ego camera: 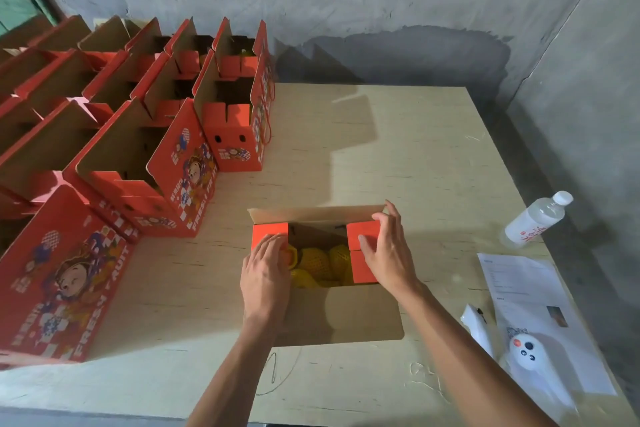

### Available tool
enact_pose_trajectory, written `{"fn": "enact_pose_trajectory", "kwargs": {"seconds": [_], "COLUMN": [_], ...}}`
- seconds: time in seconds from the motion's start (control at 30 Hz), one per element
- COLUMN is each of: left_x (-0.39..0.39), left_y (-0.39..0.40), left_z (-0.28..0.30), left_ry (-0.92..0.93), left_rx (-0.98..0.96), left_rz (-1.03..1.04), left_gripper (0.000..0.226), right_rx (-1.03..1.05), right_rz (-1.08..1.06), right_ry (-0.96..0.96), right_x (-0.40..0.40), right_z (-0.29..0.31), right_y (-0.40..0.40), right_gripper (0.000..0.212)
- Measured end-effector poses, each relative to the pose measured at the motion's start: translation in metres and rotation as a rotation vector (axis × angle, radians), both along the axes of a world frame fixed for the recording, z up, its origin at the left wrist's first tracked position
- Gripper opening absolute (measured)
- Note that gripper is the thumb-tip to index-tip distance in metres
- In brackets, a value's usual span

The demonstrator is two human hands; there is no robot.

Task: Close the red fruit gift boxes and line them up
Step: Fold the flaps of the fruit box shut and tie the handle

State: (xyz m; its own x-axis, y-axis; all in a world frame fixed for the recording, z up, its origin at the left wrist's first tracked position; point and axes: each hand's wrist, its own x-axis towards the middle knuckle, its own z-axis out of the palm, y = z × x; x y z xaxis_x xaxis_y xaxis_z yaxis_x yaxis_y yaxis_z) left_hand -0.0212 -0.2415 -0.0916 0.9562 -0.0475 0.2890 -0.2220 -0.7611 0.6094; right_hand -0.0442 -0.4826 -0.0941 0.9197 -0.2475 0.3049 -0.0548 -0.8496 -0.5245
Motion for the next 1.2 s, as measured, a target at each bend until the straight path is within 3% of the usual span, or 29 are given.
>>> {"fn": "enact_pose_trajectory", "kwargs": {"seconds": [0.17,0.33,0.43,0.53,0.67,0.77,0.8,0.93,1.07,1.2], "left_x": [0.021,0.017,0.023,0.023,0.021,0.019,0.018,0.015,0.013,0.014], "left_y": [-0.001,0.0,0.009,0.013,0.01,0.011,0.012,0.012,0.014,0.019], "left_z": [0.01,0.009,0.002,-0.001,0.004,0.008,0.008,0.006,0.005,0.004], "left_ry": [0.132,0.011,0.019,0.064,0.102,0.063,0.049,-0.005,-0.026,0.047], "left_rx": [-0.017,0.028,-0.011,-0.091,-0.301,-0.346,-0.324,-0.247,-0.178,-0.142], "left_rz": [0.083,0.166,0.121,0.018,0.107,0.065,0.037,0.049,-0.059,-0.115], "left_gripper": [0.02,0.015,0.019,0.037,0.078,0.101,0.097,0.042,0.052,0.063], "right_rx": [-0.105,-0.052,0.014,0.053,0.177,0.268,0.276,0.178,0.211,0.22], "right_rz": [-0.033,-0.089,-0.093,-0.131,-0.19,-0.188,-0.172,-0.077,-0.031,0.036], "right_ry": [0.009,-0.033,-0.161,-0.244,-0.277,-0.302,-0.309,-0.352,-0.327,-0.203], "right_x": [0.007,0.014,0.013,0.011,0.001,-0.006,-0.007,-0.007,-0.006,-0.011], "right_z": [0.003,0.003,0.001,0.001,-0.002,-0.001,0.0,-0.003,-0.011,-0.015], "right_y": [0.001,0.003,-0.001,0.001,0.005,0.009,0.01,0.008,0.005,0.002], "right_gripper": [0.035,0.02,0.031,0.042,0.049,0.06,0.061,0.043,0.039,0.058]}}
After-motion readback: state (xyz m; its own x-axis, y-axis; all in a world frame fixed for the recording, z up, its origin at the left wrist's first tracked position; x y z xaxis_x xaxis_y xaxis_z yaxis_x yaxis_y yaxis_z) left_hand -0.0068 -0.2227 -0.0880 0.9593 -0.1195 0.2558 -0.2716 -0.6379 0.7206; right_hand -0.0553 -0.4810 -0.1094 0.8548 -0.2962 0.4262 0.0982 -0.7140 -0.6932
